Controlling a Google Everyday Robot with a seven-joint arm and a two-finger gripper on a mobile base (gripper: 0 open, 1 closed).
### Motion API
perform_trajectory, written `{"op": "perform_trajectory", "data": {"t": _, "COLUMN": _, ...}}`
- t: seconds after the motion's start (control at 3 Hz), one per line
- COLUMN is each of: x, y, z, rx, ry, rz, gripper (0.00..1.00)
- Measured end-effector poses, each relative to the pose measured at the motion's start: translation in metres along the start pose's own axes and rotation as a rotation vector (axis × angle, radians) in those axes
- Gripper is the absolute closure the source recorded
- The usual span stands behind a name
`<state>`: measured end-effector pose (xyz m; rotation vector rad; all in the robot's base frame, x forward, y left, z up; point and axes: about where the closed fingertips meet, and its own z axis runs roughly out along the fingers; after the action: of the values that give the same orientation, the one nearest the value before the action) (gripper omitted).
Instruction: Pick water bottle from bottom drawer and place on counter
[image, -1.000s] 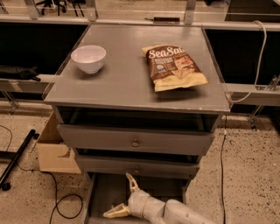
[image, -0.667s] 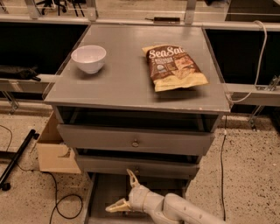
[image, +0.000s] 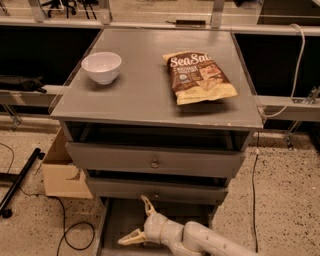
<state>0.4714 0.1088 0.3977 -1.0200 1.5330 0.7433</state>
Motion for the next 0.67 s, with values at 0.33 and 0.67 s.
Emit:
{"op": "perform_trajectory", "data": {"t": 0.33, "x": 0.026, "y": 0.005, "z": -0.005, "rx": -0.012, "ry": 0.031, "rz": 0.042, "gripper": 0.00}}
{"op": "perform_trajectory", "data": {"t": 0.67, "x": 0.053, "y": 0.013, "z": -0.023, "rx": -0.014, "ry": 0.066, "rz": 0.108, "gripper": 0.00}}
